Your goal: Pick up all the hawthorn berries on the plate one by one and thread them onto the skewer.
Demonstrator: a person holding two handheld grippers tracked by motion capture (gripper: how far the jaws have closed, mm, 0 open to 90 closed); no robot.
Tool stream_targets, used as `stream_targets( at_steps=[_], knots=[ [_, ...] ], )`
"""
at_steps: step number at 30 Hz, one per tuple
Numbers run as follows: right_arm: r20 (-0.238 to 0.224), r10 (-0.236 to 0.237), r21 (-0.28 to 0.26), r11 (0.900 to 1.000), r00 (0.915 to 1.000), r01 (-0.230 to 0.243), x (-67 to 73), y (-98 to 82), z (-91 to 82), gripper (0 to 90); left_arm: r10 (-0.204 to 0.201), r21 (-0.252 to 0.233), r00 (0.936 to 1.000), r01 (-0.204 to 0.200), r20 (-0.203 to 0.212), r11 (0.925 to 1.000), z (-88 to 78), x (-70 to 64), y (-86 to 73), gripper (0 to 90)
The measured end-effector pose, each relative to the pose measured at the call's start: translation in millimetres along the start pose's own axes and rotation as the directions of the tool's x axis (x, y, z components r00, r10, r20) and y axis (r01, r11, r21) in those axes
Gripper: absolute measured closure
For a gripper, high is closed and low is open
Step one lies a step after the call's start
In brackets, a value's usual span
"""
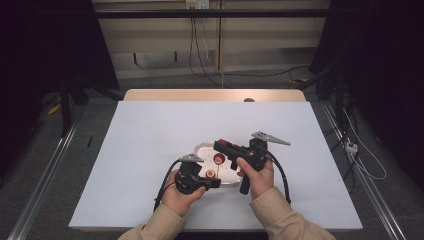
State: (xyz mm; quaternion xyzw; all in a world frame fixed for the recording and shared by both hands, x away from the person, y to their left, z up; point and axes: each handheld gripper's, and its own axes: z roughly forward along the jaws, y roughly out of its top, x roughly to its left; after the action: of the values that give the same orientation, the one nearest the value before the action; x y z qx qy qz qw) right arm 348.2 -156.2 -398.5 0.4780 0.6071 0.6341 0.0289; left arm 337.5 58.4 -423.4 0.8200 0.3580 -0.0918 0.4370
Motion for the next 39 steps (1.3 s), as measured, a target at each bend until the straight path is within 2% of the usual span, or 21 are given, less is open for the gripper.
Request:
stream_targets(
  at_steps=[2, 3, 6, 9, 10, 11, 14, 15, 16, 19, 21, 23, 26, 29, 31, 32, 34, 36, 37, 38, 39],
  knots=[
    [0.011, -0.018, 0.012, 1.0, 0.9998, 0.018, -0.1, -0.6, -0.2, 68.3, 0.001, 0.019, 1.0, -0.001, -0.006, 0.9998, 0.8, 0.7, -1.2, 90.0],
    [0.009, -0.006, 0.005, 1.0, 0.9999, 0.006, -1.2, 0.3, -0.7, 65.5, -0.005, 0.027, 0.9999, 0.006, -0.016, 0.9996, 2.5, 0.6, -2.2, 90.0],
    [0.01, 0.006, 0.001, 1.0, 0.9999, -0.006, -3.5, 5.3, -2.3, 61.7, 0.009, 0.063, 0.9999, -0.009, -0.008, 0.998, 5.7, -1.3, -2.1, 90.0],
    [0.014, 0.016, 0.013, 1.0, 0.9998, -0.016, -4.2, 9.1, -1.7, 64.8, 0.024, 0.08, 0.9997, -0.024, 0.001, 0.9966, 7.7, -3.9, -1.4, 90.0],
    [0.008, 0.016, 0.014, 1.0, 0.9998, -0.016, -4.7, 9.8, -1.3, 65.5, 0.028, 0.08, 0.9996, -0.028, -0.002, 0.9964, 7.6, -4.1, -1.5, 90.0],
    [0.017, 0.012, 0.012, 1.0, 0.9998, -0.012, -4.9, 10.4, -1.1, 72.7, 0.022, 0.075, 0.9998, -0.021, -0.001, 0.9969, 7.0, -4.2, -1.6, 90.0],
    [0.031, -0.005, 0.016, 1.0, 0.9995, 0.004, -4.8, 10.3, -1.5, 73.3, 0.01, 0.062, 0.9999, -0.01, -0.009, 0.998, 2.9, -4.3, -1.5, 90.0],
    [0.041, -0.005, 0.006, 1.0, 0.9991, 0.005, -4.3, 9.3, -2.1, 73.4, 0.018, 0.055, 0.9997, -0.018, -0.017, 0.9984, 2.8, -6.6, -1.5, 90.0],
    [0.04, 0.002, 0.0, 1.0, 0.9992, -0.002, -4.1, 9.2, -3.2, 73.5, 0.029, 0.055, 0.9993, -0.028, -0.023, 0.9981, 2.7, -8.3, -0.7, 90.0],
    [0.031, 0.011, -0.023, 1.0, 0.9995, -0.011, -5.0, 7.9, -4.8, 73.6, 0.028, 0.055, 0.999, -0.026, -0.034, 0.9982, 1.5, -5.6, 0.2, 90.0],
    [0.034, -0.006, -0.024, 1.0, 0.9994, 0.007, -3.3, 6.4, -6.2, 73.6, 0.002, 0.052, 0.9995, 0.0, -0.031, 0.9987, -0.2, -0.3, -0.9, 90.0],
    [0.031, -0.012, -0.013, 1.0, 0.9994, 0.012, -3.2, 4.7, -6.1, 73.6, 0.001, 0.05, 0.9994, 0.001, -0.035, 0.9988, -0.1, 0.2, -1.3, 90.0],
    [0.03, -0.02, -0.013, 1.0, 0.9994, 0.021, -1.9, 3.7, -5.0, 73.6, 0.031, 0.082, 0.9992, -0.028, -0.025, 0.9962, 4.2, -5.0, -0.6, 90.0],
    [0.033, -0.029, -0.01, 1.0, 0.999, 0.029, -1.3, 3.0, -4.8, 73.7, 0.024, 0.074, 0.9992, -0.022, -0.032, 0.9971, 4.5, -4.1, -0.5, 90.0],
    [0.028, -0.044, -0.009, 0.999, 0.9987, 0.044, -0.5, 3.7, -5.5, 73.7, 0.013, 0.064, 0.9997, -0.011, -0.02, 0.9979, 4.0, -3.5, -1.1, 90.0],
    [0.031, -0.044, -0.009, 0.999, 0.9986, 0.044, -0.4, 3.6, -5.7, 73.7, 0.019, 0.081, 0.9995, -0.017, -0.024, 0.9966, 5.3, -3.7, -1.1, 90.0],
    [0.037, -0.053, 0.012, 0.999, 0.9979, 0.053, -0.2, 1.6, -4.4, 73.7, 0.013, 0.068, 0.9999, -0.013, -0.002, 0.9976, 5.5, -5.3, -0.5, 90.0],
    [0.021, -0.041, 0.021, 0.999, 0.9989, 0.041, -0.8, -0.9, -3.2, 73.7, 0.017, 0.056, 0.9997, -0.016, -0.017, 0.9983, 3.3, -6.6, 1.3, 90.0],
    [0.027, -0.034, 0.017, 0.999, 0.9991, 0.033, -1.1, -1.3, -4.0, 73.7, 0.002, 0.031, 1.0, -0.002, 0.007, 0.9995, 0.5, -5.3, 2.3, 90.0],
    [0.016, -0.023, 0.046, 0.999, 0.9996, 0.022, -1.3, -3.4, -2.7, 73.6, -0.02, -0.028, 0.9996, 0.02, 0.021, 0.9994, -4.5, -3.8, 6.3, 90.0],
    [-0.01, 0.001, 0.132, 0.991, 0.9999, 0.0, -0.4, -11.8, 2.6, 73.1, -0.014, 0.053, 0.9998, 0.014, 0.012, 0.9985, -4.6, -1.3, 12.4, 90.0]
  ],
)
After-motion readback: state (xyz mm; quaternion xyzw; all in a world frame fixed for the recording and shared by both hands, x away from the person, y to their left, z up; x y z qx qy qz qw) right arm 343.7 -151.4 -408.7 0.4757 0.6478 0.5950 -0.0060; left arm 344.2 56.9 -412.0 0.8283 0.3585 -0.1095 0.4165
